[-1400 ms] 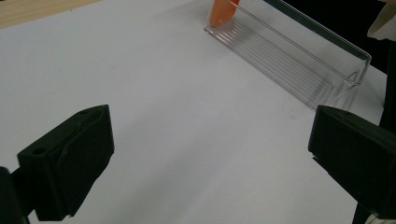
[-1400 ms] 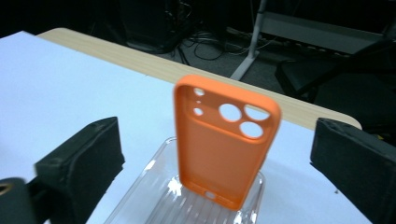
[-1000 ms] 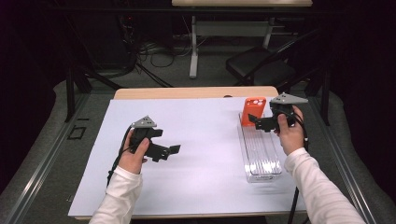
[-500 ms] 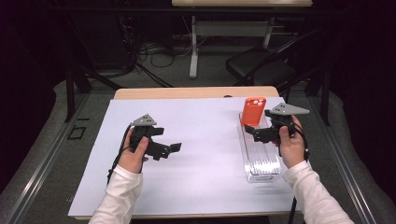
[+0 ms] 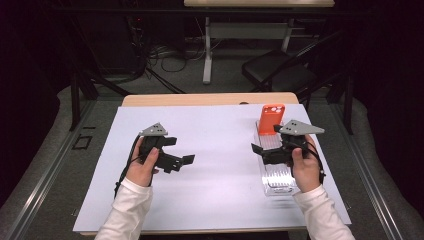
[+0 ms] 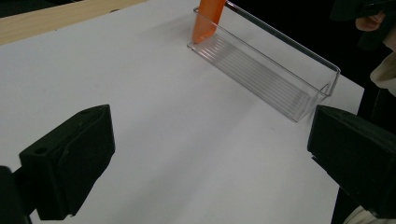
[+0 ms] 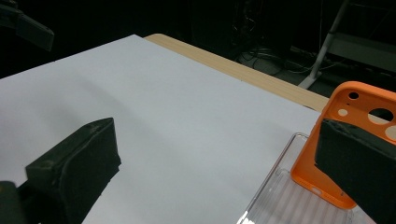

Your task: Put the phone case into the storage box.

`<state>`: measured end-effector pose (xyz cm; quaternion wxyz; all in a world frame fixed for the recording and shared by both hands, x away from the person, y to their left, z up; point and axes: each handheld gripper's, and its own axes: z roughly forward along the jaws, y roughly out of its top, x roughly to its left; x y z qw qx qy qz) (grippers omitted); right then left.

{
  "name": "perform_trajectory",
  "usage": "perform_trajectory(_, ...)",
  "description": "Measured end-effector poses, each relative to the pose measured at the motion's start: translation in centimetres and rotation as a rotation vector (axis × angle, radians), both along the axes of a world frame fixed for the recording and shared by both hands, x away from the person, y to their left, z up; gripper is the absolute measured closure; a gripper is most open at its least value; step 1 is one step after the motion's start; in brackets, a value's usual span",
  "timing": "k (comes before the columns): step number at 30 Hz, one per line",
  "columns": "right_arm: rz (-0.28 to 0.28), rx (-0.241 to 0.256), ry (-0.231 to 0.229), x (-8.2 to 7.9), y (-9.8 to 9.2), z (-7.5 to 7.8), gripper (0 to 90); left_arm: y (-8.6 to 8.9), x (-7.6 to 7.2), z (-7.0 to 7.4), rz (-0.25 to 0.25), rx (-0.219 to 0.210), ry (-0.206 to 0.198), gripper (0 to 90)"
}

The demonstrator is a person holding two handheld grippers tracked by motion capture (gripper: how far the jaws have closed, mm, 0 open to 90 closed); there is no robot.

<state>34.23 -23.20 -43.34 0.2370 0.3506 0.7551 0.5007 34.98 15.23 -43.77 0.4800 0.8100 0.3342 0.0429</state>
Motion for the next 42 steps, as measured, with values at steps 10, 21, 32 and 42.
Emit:
perform_trajectory(10,0.052,0.018,0.033,-0.5,0.8,-0.5,0.0,0.3,-0.2,0.0,-0.009,0.005,-0.005,1.0)
perform_trajectory(21,0.118,0.004,0.07,-0.9,1.9,-1.5,0.0,0.2,-0.4,-0.2,-0.031,0.011,-0.002,1.0)
perform_trajectory(32,0.148,-0.02,0.055,-2.4,4.4,-2.6,0.0,-0.6,-1.3,-0.1,-0.034,0.041,-0.021,1.0)
perform_trajectory(42,0.165,-0.036,0.031,-3.7,5.7,-3.6,0.0,-0.5,-2.6,-1.4,-0.038,0.04,-0.017,1.0)
